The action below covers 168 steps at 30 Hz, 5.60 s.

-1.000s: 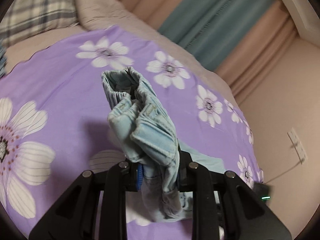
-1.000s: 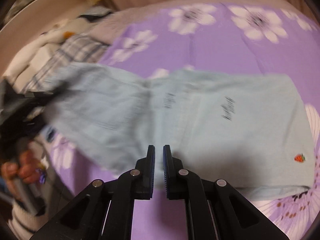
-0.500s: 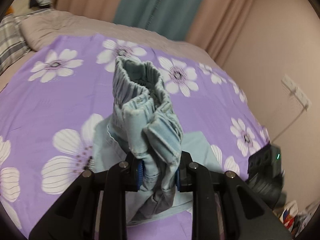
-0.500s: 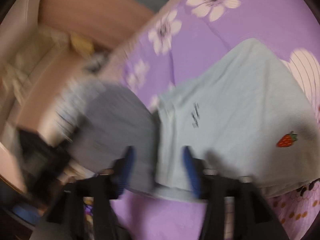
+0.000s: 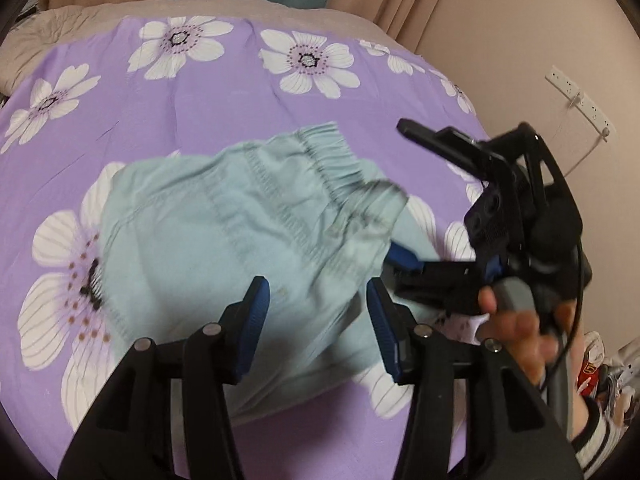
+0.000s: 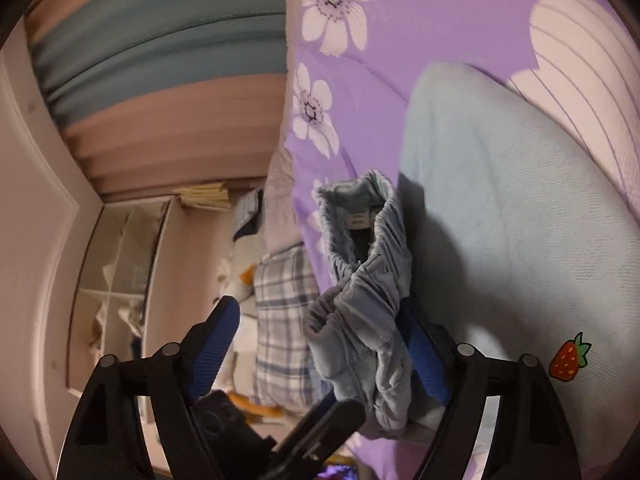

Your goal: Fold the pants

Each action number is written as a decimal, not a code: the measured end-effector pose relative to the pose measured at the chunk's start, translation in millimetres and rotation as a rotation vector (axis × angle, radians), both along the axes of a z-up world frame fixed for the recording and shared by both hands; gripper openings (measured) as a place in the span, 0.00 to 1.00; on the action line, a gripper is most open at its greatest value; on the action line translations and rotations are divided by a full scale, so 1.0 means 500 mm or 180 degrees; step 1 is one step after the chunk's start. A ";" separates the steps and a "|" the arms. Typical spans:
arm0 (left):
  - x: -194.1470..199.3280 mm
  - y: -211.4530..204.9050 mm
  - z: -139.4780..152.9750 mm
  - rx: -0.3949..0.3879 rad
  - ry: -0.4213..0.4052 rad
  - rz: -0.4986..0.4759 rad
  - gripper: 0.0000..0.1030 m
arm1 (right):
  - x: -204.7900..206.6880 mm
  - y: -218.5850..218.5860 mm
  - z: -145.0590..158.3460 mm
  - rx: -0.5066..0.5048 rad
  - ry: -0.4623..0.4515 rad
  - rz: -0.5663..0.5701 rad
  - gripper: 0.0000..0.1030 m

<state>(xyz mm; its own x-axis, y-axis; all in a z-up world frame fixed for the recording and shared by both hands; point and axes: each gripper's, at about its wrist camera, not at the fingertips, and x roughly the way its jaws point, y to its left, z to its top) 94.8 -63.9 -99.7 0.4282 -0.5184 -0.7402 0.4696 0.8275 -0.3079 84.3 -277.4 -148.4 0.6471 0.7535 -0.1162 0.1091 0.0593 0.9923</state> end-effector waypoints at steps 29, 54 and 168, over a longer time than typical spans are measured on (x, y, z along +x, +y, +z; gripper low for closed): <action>-0.034 0.200 -0.046 -0.0227 0.0566 0.0836 0.52 | -0.014 -0.008 0.041 -0.2674 0.0514 0.0103 0.27; 0.164 0.176 -0.072 -0.1307 0.1156 0.0551 0.50 | -0.035 0.350 0.144 -0.4025 -0.1397 0.1016 0.21; 0.161 0.115 -0.126 -0.1173 0.1108 0.0152 0.79 | 0.040 -0.073 0.022 -0.2305 -0.0029 0.0751 0.62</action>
